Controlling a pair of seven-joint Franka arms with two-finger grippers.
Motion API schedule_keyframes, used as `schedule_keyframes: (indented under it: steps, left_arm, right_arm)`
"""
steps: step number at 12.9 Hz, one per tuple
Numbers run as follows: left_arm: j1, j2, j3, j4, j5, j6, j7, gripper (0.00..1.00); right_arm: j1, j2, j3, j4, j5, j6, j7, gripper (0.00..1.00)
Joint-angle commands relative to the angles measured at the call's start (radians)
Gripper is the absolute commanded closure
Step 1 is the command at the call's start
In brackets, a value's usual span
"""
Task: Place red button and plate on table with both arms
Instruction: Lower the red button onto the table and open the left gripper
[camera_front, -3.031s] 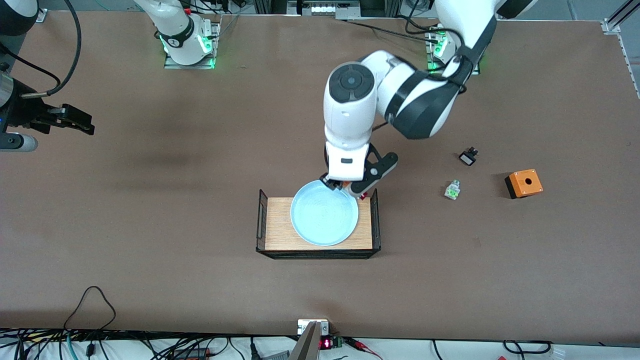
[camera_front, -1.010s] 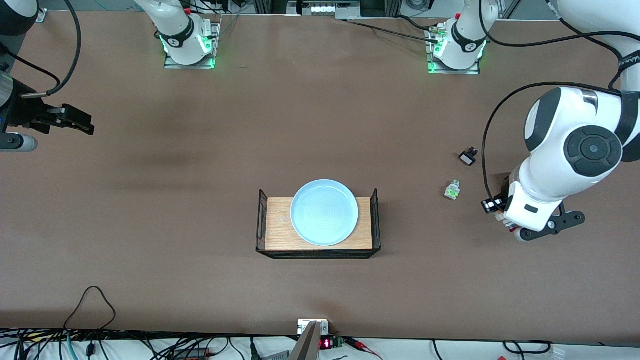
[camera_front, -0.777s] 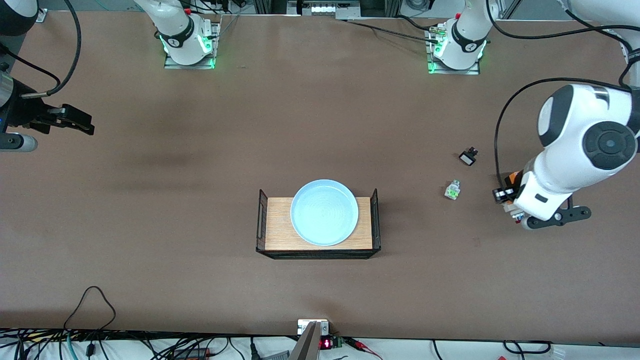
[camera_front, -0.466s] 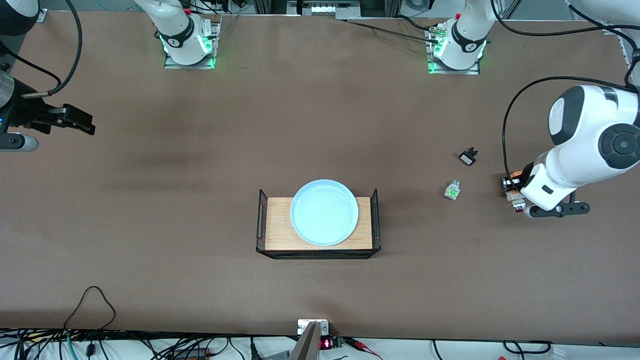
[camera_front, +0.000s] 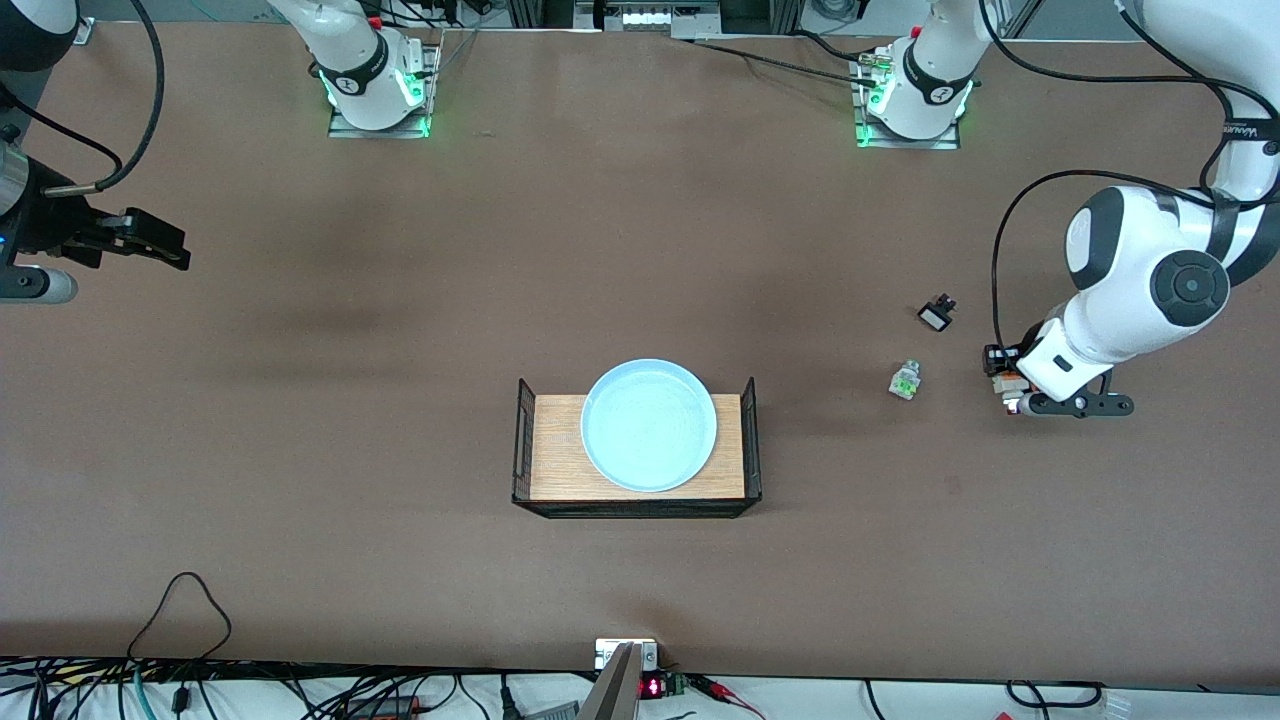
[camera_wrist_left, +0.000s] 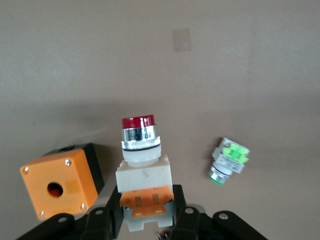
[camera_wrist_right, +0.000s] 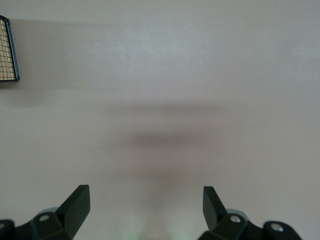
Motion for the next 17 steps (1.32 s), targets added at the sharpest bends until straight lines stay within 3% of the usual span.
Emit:
schedule_keyframes:
  steps: [1, 8, 11, 12, 13, 14, 17]
  left_arm:
    - [0.064, 0.001, -0.007, -0.114, -0.021, 0.156, 0.091, 1.00]
    - [0.096, 0.113, -0.007, -0.168, -0.022, 0.318, 0.108, 0.99]
    - [0.098, 0.140, -0.007, -0.174, -0.022, 0.339, 0.108, 0.98]
    - [0.098, 0.138, -0.007, -0.172, -0.022, 0.338, 0.119, 0.80]
    - [0.096, 0.130, -0.007, -0.169, -0.018, 0.333, 0.139, 0.04]
    - [0.096, 0.106, -0.007, -0.165, -0.019, 0.326, 0.157, 0.00]
    - [0.093, 0.011, -0.009, -0.133, -0.016, 0.237, 0.200, 0.00]
  right_arm:
    - [0.000, 0.000, 0.003, 0.012, -0.010, -0.006, 0.000, 0.00]
    - [-0.007, 0.004, 0.000, 0.012, -0.004, -0.009, 0.012, 0.00]
    - [-0.008, 0.012, -0.002, 0.010, 0.109, -0.009, 0.023, 0.00]
    - [-0.002, 0.012, 0.000, 0.010, 0.152, -0.007, 0.030, 0.00]
    - [0.003, 0.015, 0.004, 0.010, 0.177, -0.006, 0.076, 0.00]
    - [0.032, 0.023, 0.005, 0.009, 0.203, -0.003, 0.164, 0.00]
    - [0.146, 0.072, 0.005, 0.009, 0.194, 0.040, 0.407, 0.00]
